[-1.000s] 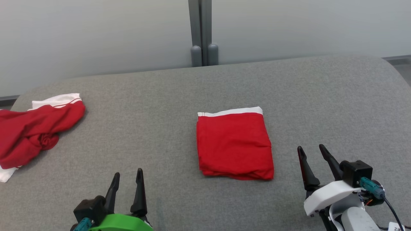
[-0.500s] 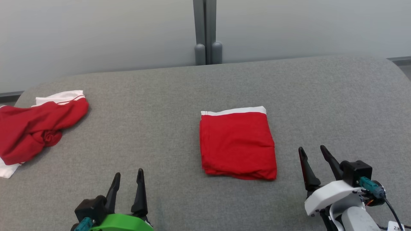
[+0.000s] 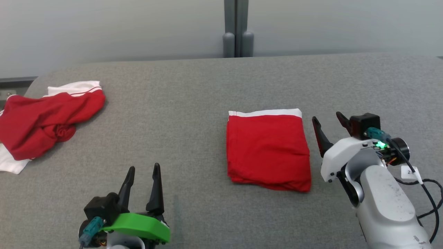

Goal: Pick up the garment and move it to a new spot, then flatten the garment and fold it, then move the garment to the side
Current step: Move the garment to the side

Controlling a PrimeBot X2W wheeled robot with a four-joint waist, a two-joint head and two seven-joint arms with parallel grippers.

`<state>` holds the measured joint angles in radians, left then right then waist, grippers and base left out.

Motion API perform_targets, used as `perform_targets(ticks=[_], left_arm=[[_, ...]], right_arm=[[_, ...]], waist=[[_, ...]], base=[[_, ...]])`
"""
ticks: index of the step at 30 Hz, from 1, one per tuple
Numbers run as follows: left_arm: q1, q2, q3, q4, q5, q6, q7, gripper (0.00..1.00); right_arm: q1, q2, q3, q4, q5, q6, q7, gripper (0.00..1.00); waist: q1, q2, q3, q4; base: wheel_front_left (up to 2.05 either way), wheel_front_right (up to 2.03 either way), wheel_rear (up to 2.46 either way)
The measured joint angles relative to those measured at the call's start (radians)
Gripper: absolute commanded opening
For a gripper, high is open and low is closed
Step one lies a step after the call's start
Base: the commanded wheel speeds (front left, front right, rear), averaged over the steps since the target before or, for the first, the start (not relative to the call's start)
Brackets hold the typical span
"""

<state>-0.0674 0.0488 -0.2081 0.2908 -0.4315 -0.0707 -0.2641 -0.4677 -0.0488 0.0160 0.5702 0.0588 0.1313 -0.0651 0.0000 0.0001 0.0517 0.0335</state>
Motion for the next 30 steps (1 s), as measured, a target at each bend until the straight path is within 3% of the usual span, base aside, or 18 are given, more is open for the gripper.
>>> perform_targets(ticks=[16, 17, 18, 21, 30], left_arm=[[-0.068, 0.0, -0.009, -0.011, -0.012, 0.001, 0.0, 1.0], [-0.068, 0.0, -0.007, -0.011, -0.013, 0.001, 0.0, 1.0], [-0.07, 0.0, -0.005, -0.011, -0.013, 0.002, 0.0, 1.0], [-0.082, 0.0, -0.003, -0.013, -0.014, 0.003, 0.0, 1.0], [-0.111, 0.0, -0.002, -0.026, 0.003, 0.0, 0.0, 1.0]], right_arm=[[-0.132, -0.006, 0.017, 0.242, -0.002, 0.0, 0.225, 1.0], [-0.142, -0.007, 0.025, 0.248, 0.007, 0.0, 0.229, 0.96], [-0.148, -0.007, 0.03, 0.252, 0.017, 0.0, 0.234, 0.47], [-0.166, -0.009, 0.051, 0.26, 0.05, 0.0, 0.236, 0.0], [-0.215, -0.044, 0.091, 0.263, 0.07, 0.002, 0.203, 0.0]], waist=[[0.0, 0.0, 0.138, 0.084], [0.0, 0.0, 0.146, 0.087], [0.0, 0.0, 0.151, 0.088], [0.0, 0.0, 0.166, 0.088], [0.0, 0.0, 0.185, 0.041]], base=[[0.0, 0.0, 0.0], [0.0, 0.0, 0.0], [0.0, 0.0, 0.0], [0.0, 0.0, 0.0], [0.0, 0.0, 0.0]])
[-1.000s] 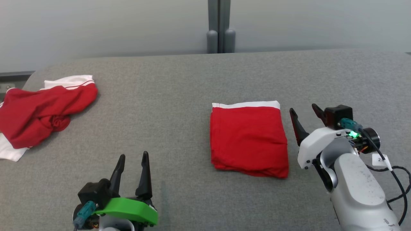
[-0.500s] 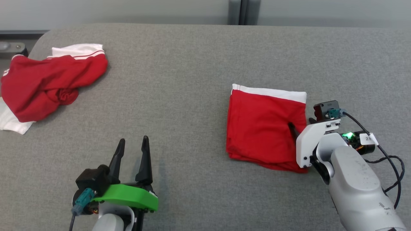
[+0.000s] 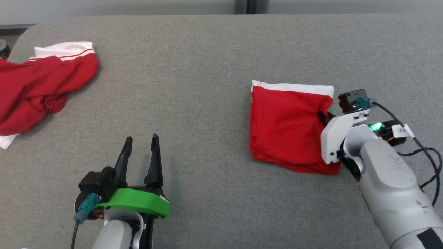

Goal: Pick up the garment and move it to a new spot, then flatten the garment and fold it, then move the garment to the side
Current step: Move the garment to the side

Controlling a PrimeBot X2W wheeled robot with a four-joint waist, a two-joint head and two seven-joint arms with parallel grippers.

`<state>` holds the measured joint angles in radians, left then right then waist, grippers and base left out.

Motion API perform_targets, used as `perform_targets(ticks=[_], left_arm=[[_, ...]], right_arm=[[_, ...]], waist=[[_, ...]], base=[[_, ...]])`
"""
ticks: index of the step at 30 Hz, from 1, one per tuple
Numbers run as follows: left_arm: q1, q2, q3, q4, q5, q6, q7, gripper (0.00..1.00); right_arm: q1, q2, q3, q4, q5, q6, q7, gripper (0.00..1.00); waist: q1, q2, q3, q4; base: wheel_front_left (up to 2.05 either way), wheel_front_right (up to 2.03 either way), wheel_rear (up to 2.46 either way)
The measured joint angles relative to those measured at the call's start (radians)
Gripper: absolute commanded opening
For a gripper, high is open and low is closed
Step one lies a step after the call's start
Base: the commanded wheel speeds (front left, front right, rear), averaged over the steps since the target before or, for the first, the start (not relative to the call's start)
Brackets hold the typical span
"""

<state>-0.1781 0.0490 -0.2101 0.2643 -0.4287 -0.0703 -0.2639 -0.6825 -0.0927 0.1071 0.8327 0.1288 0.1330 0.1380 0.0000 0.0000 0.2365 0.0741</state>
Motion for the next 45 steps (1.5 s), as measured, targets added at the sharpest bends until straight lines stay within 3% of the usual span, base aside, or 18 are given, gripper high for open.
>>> perform_targets(ticks=[13, 21, 29, 35, 42, 45], left_arm=[[-0.062, -0.001, -0.026, -0.011, 0.063, -0.015, 0.0, 1.0], [-0.119, 0.002, -0.043, 0.001, 0.115, -0.031, 0.0, 1.0], [-0.152, 0.017, -0.05, 0.006, 0.132, -0.04, 0.0, 1.0], [-0.163, 0.02, -0.055, 0.006, 0.136, -0.043, 0.0, 1.0], [-0.184, 0.024, -0.046, -0.011, 0.14, -0.038, 0.0, 1.0], [-0.191, 0.025, -0.036, -0.027, 0.14, -0.035, 0.0, 1.0]], right_arm=[[-0.068, -0.17, -0.093, -0.082, -0.026, -0.001, -0.011, 0.0], [-0.071, -0.179, -0.199, -0.114, -0.05, -0.001, -0.033, 0.0], [-0.086, -0.142, -0.254, -0.11, -0.11, -0.001, -0.069, 0.0], [-0.139, -0.116, -0.28, -0.071, -0.159, -0.001, -0.087, 0.0], [-0.282, -0.188, -0.276, -0.028, -0.218, -0.001, -0.08, 0.0], [-0.336, -0.249, -0.266, -0.002, -0.241, -0.001, -0.072, 0.0]], waist=[[0.0, 0.0, 0.046, -0.155], [0.0, 0.0, 0.104, -0.264], [0.0, 0.0, 0.178, -0.335], [0.0, 0.0, 0.215, -0.345], [0.0, 0.0, 0.239, -0.296], [0.0, 0.0001, 0.255, -0.268]], base=[[0.0, 0.0, 0.0], [0.0, 0.0, 0.0], [0.0, 0.0, 0.0], [0.0, 0.0, 0.0], [0.0, 0.0, 0.0], [0.0, 0.0, 0.0]])
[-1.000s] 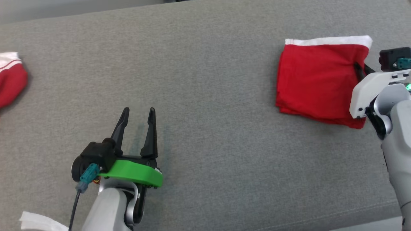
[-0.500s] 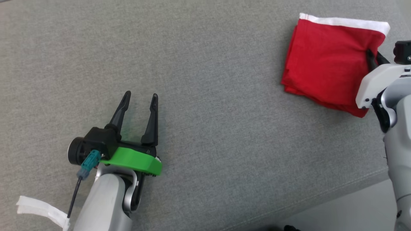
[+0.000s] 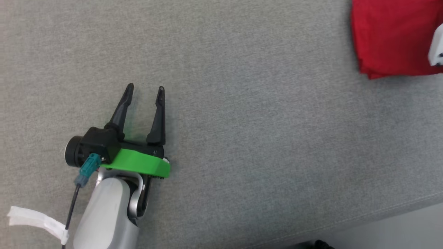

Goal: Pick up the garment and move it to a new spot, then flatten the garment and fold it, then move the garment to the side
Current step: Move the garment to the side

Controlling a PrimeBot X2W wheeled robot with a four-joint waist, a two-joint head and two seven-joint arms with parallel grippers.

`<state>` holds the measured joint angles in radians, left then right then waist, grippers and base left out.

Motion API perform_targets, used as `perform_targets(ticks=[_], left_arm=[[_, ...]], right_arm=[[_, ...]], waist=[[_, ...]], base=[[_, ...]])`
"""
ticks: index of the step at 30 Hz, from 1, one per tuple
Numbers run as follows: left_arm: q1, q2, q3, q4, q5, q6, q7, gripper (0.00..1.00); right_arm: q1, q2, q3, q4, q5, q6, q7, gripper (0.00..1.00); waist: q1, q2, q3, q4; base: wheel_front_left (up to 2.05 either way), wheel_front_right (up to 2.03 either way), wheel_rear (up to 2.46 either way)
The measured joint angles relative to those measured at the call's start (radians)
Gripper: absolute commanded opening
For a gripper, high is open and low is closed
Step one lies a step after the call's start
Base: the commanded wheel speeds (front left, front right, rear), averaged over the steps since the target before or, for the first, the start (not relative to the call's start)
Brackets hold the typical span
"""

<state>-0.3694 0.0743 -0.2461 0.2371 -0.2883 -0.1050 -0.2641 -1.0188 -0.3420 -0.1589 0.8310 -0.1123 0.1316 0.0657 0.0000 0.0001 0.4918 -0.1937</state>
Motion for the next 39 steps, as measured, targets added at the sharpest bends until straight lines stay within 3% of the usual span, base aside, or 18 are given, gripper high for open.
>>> perform_targets(ticks=[6, 7, 9, 10, 16, 23, 39], left_arm=[[-0.002, 0.004, 0.027, -0.028, 0.0, 0.009, 0.0, 1.0], [-0.002, 0.005, 0.029, -0.029, 0.0, 0.009, 0.0, 1.0], [-0.002, 0.004, 0.031, -0.034, 0.0, 0.009, 0.0, 1.0], [-0.001, 0.004, 0.033, -0.035, 0.0, 0.009, 0.0, 1.0], [0.001, 0.002, 0.046, -0.044, 0.0, 0.009, -0.001, 1.0], [0.001, 0.003, 0.081, -0.044, 0.001, 0.009, -0.001, 1.0], [0.011, -0.004, 0.156, -0.007, -0.008, -0.008, 0.0, 1.0]], right_arm=[[-0.064, -0.096, -0.057, 0.045, -0.045, 0.0, 0.017, 0.0], [-0.065, -0.108, -0.072, 0.046, -0.057, 0.0, 0.013, 0.09], [-0.065, -0.125, -0.112, 0.05, -0.082, 0.0, -0.002, 0.45], [-0.066, -0.129, -0.124, 0.051, -0.097, 0.0, -0.011, 1.0], [-0.065, -0.094, -0.225, 0.027, -0.171, 0.0, -0.13, 1.0], [-0.033, -0.021, -0.25, 0.037, -0.2, 0.0, -0.214, 1.0], [0.01, 0.136, -0.025, 0.01, -0.127, 0.0, -0.323, 1.0]], waist=[[0.0, -0.0001, 0.039, 0.062], [0.0, 0.0, 0.044, 0.069], [0.0, 0.0, 0.057, 0.088], [0.0, 0.0, 0.062, 0.095], [0.0, 0.0, 0.093, 0.125], [0.0, 0.0, 0.082, 0.12], [0.0, 0.0, -0.087, 0.119]], base=[[0.0, 0.0, 0.0], [0.0, 0.0, 0.0], [0.0, 0.0, 0.0], [0.0, 0.0, 0.0], [0.0, 0.0, 0.0], [0.0, 0.0, 0.0], [0.0, 0.0, 0.0]])
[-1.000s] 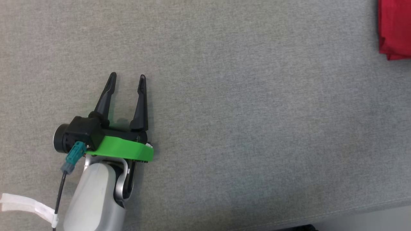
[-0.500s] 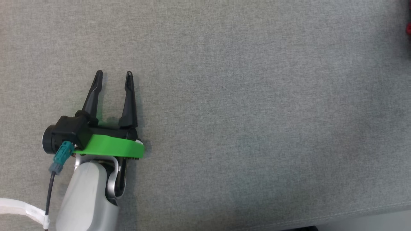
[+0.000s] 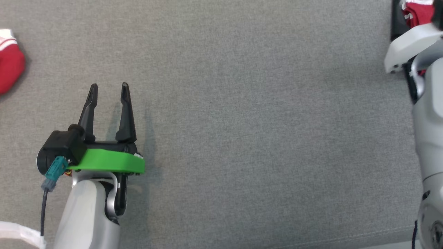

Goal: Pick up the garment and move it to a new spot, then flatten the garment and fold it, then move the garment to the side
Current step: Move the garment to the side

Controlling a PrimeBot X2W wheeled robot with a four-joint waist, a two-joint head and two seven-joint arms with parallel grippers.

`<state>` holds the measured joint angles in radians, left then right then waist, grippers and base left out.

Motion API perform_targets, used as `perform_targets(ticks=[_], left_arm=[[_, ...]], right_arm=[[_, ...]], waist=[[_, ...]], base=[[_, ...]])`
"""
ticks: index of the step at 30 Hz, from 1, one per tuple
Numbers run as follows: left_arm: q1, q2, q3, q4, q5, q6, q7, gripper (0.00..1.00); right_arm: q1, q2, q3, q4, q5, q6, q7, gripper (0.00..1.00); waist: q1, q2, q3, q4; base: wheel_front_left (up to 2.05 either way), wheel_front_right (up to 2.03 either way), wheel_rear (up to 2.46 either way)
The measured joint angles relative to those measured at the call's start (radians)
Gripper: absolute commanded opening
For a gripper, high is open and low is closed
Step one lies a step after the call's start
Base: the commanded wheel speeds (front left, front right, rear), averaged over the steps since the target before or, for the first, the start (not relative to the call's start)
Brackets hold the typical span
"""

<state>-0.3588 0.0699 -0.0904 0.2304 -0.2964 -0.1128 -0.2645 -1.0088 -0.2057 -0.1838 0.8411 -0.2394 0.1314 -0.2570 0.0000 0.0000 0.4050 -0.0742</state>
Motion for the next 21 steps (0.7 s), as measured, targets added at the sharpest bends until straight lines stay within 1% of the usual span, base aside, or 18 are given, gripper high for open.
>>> perform_targets(ticks=[3, 5, 10, 21], left_arm=[[0.036, -0.003, 0.022, 0.006, -0.004, -0.001, 0.0, 1.0], [0.06, -0.005, 0.032, 0.009, -0.007, -0.002, 0.0, 1.0], [0.139, -0.014, 0.063, 0.015, -0.02, -0.003, 0.0, 1.0], [0.302, -0.019, 0.072, 0.013, -0.038, -0.009, 0.0, 1.0]], right_arm=[[0.073, 0.052, 0.034, -0.034, 0.041, 0.0, -0.003, 1.0], [0.123, 0.074, 0.047, -0.068, 0.064, 0.0, -0.005, 1.0], [0.267, 0.11, 0.067, -0.168, 0.14, 0.0, -0.005, 1.0], [0.607, 0.155, 0.095, -0.37, 0.206, 0.0, -0.005, 1.0]], waist=[[0.0, 0.0, -0.043, 0.008], [0.0, 0.0, -0.07, 0.014], [0.0, 0.0, -0.138, 0.031], [0.0, 0.0, -0.256, 0.075]], base=[[0.0, 0.0, 0.0], [0.0, 0.0, 0.0], [0.0, 0.0, 0.0], [0.0, 0.0, 0.0]])
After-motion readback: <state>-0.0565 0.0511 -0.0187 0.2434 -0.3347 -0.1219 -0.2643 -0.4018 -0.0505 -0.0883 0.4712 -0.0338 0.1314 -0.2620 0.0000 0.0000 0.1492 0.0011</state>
